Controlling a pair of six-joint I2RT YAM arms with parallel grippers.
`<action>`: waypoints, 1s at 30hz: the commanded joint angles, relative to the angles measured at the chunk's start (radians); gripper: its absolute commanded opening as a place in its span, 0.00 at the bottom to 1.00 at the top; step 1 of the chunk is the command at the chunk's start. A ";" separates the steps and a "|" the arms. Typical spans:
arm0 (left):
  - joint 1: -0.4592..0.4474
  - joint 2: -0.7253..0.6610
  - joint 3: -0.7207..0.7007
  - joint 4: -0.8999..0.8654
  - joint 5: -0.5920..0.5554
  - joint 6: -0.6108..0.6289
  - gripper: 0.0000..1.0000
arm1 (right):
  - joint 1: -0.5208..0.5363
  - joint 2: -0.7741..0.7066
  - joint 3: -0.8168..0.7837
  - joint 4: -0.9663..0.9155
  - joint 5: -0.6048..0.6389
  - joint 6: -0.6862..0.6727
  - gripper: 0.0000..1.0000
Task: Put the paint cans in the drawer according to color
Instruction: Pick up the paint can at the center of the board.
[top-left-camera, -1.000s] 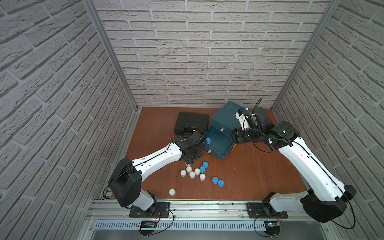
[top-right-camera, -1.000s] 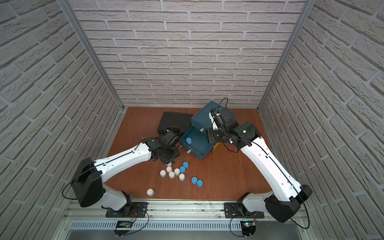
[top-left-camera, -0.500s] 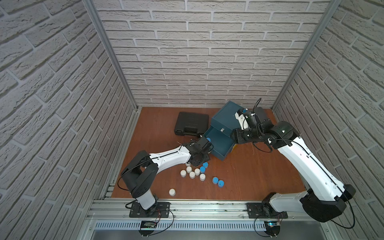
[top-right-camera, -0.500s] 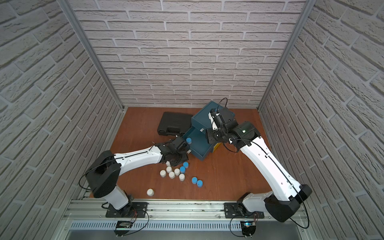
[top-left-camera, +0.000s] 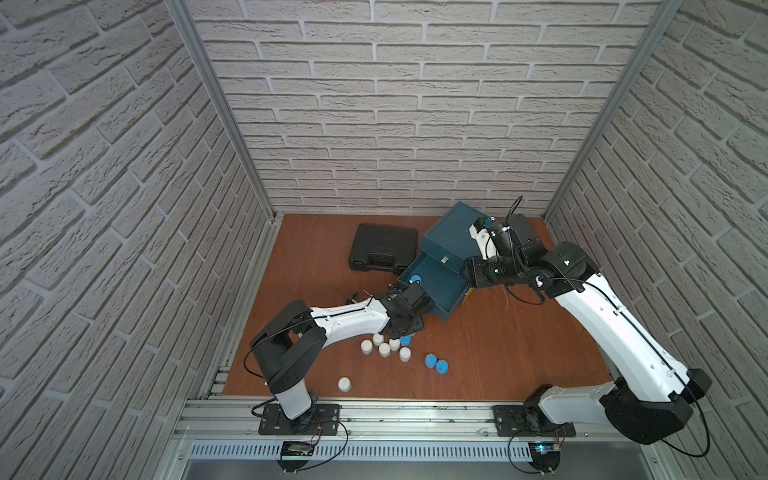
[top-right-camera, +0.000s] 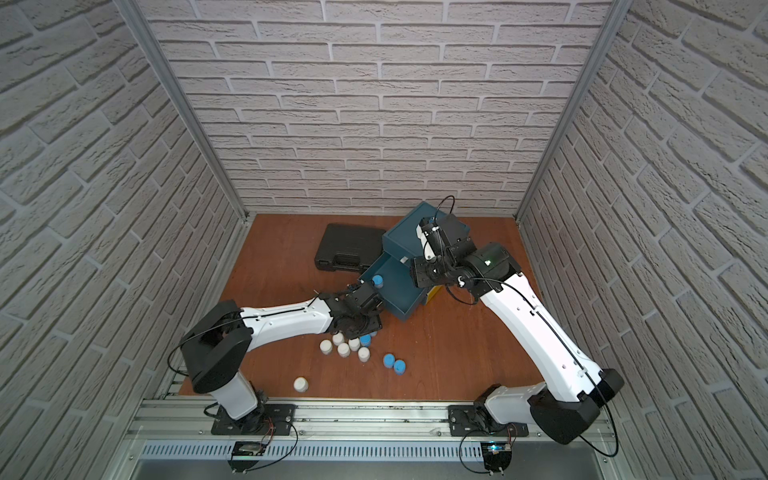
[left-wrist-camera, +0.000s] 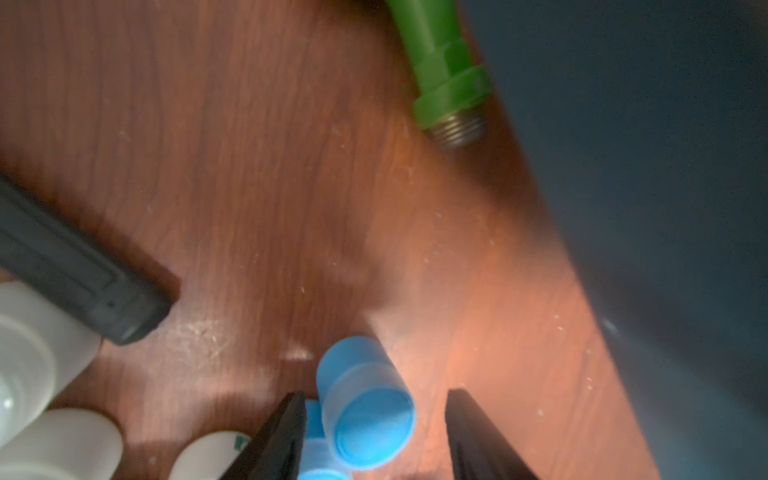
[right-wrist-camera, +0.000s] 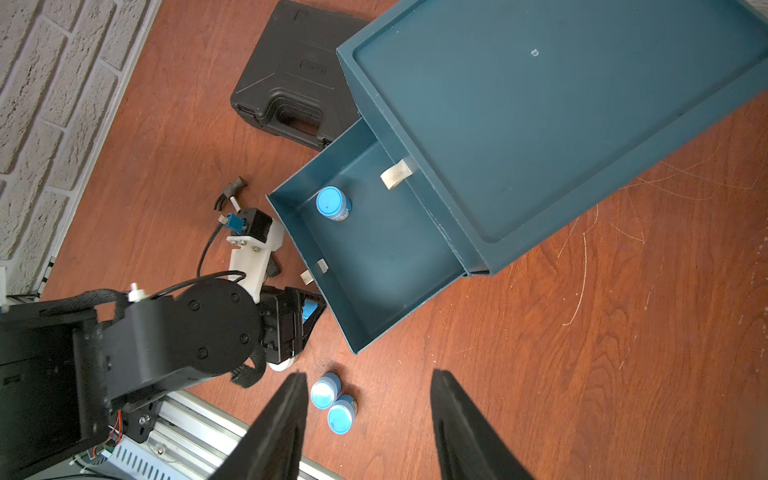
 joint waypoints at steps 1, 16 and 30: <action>-0.003 0.037 0.042 -0.054 -0.032 0.019 0.57 | -0.005 -0.007 -0.013 0.020 -0.007 -0.010 0.53; -0.002 0.030 0.053 -0.159 -0.053 -0.022 0.44 | -0.007 0.001 -0.019 0.029 -0.008 -0.010 0.53; 0.014 -0.181 0.123 -0.421 -0.184 -0.073 0.12 | -0.011 0.001 0.012 0.022 0.016 -0.020 0.53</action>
